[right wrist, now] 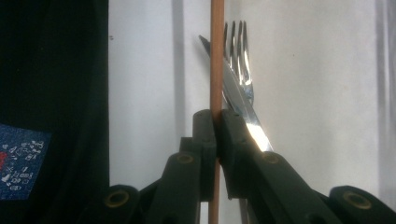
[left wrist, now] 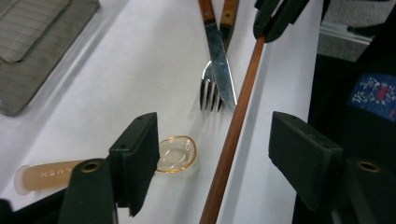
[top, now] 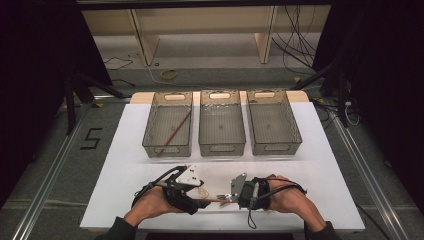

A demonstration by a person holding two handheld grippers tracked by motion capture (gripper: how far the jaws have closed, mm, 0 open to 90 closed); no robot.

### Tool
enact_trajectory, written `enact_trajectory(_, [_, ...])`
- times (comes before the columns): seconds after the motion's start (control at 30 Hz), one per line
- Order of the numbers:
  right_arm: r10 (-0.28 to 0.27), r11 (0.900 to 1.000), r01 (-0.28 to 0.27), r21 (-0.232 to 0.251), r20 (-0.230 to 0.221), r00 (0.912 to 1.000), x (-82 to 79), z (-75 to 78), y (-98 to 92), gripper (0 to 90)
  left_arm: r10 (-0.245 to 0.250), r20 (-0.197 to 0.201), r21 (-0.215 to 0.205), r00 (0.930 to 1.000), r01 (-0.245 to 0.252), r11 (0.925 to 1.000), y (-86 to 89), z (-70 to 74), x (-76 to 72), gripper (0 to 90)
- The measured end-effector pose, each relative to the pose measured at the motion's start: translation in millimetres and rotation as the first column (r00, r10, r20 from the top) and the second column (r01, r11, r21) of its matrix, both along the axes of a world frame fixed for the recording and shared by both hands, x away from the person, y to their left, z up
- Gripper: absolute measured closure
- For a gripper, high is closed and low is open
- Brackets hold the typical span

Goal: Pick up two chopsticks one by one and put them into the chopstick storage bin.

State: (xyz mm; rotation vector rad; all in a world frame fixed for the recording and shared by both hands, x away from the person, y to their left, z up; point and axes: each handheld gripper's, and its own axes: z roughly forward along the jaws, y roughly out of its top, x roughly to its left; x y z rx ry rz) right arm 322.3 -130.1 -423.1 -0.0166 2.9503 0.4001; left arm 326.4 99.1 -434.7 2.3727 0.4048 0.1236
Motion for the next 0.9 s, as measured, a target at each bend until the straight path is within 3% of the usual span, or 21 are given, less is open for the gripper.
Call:
enact_trajectory(0.33, [0.021,1.000,-0.021,0.002,0.013,0.9997,-3.0,2.9,5.4,85.6,-0.062,-0.001,0.087,0.9981,0.062,0.9943,-6.7,-4.0,-4.3,46.2])
enact_trajectory(0.9, [0.047,0.999,-0.047,-0.007,0.020,0.9987,-4.9,3.1,11.3,85.6,-0.105,-0.045,0.136,0.9934,0.110,0.9846,-12.5,-8.0,-4.9,61.6])
